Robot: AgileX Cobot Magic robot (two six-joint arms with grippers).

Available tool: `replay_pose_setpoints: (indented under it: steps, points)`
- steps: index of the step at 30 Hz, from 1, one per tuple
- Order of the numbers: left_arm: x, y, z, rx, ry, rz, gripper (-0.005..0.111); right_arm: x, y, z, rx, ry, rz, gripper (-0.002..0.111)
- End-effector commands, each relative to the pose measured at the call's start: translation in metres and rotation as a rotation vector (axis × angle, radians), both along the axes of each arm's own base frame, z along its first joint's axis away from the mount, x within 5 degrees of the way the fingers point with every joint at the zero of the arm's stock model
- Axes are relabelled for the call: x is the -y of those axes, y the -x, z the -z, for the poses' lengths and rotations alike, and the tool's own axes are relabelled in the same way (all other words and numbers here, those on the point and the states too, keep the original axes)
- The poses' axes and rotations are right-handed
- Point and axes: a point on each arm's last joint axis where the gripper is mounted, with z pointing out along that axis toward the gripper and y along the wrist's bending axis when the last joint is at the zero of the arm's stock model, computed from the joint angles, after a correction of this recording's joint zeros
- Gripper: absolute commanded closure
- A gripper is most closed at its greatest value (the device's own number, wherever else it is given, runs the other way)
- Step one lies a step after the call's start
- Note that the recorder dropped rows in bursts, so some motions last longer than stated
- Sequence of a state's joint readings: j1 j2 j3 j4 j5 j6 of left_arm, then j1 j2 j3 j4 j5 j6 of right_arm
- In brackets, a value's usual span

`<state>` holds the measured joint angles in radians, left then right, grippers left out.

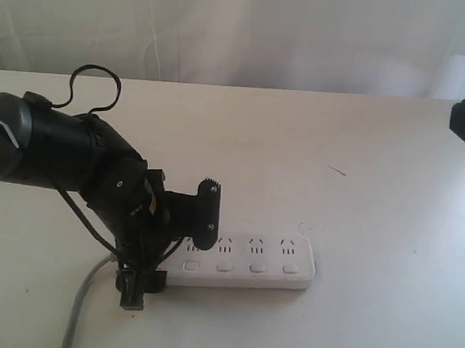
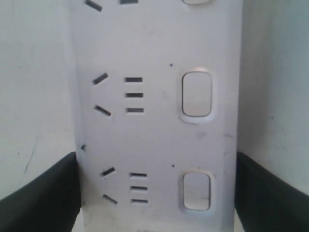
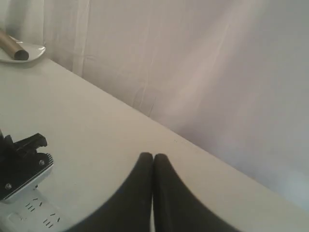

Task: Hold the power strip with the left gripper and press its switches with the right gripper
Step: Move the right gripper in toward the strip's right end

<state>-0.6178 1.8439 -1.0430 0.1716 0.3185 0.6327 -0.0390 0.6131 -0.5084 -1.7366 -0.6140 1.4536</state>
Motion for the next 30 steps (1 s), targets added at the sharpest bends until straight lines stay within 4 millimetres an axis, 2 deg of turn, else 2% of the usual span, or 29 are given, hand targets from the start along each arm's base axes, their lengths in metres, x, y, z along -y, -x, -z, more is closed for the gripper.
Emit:
replay_pose_setpoints:
  steps: [1, 3, 5, 9, 15, 19, 22, 23, 25, 26, 28, 30]
  points:
    - [0.003, 0.013, 0.033, -0.097, -0.03, -0.002, 0.107, -0.001, -0.011, 0.005, -0.029, 0.043, -0.03, 0.108]
    - [0.003, 0.013, 0.033, -0.094, -0.03, 0.004, 0.107, -0.005, -0.016, 0.01, -0.04, 0.089, -0.091, 0.108]
    - [0.003, 0.013, 0.033, -0.095, -0.032, 0.009, 0.107, -0.013, -0.02, 0.018, -0.065, 0.13, -0.239, 0.108]
    - [0.003, 0.013, 0.033, -0.096, -0.031, 0.007, 0.107, -0.025, -0.036, 0.035, -0.2, 0.087, -0.443, 0.108]
    - [0.006, 0.016, 0.031, -0.09, -0.044, 0.068, 0.107, -0.04, -0.062, 0.066, -0.214, 0.223, -0.559, 0.108]
    - [0.012, 0.018, 0.031, -0.074, -0.037, 0.108, 0.107, -0.054, -0.078, 0.076, -0.233, 0.239, -0.558, 0.105]
    - [0.016, 0.02, 0.03, -0.063, -0.027, 0.117, 0.107, -0.065, -0.09, 0.078, -0.273, 0.215, -0.557, 0.089]
    - [0.019, 0.021, 0.03, -0.06, -0.022, 0.126, 0.107, -0.072, -0.097, 0.08, -0.302, 0.205, -0.572, 0.072]
    - [0.024, 0.025, 0.03, -0.059, -0.015, 0.136, 0.107, -0.079, -0.108, 0.09, -0.351, 0.229, -0.526, 0.05]
    - [0.024, 0.025, 0.03, -0.058, -0.013, 0.138, 0.107, -0.081, -0.111, 0.095, -0.365, 0.246, -0.508, 0.049]
    - [0.028, 0.027, 0.029, -0.049, 0.004, 0.139, 0.107, -0.086, -0.115, 0.109, -0.397, 0.3, -0.485, 0.06]
    - [0.03, 0.026, 0.029, -0.032, 0.019, 0.142, 0.107, -0.09, -0.118, 0.115, -0.415, 0.311, -0.492, 0.093]
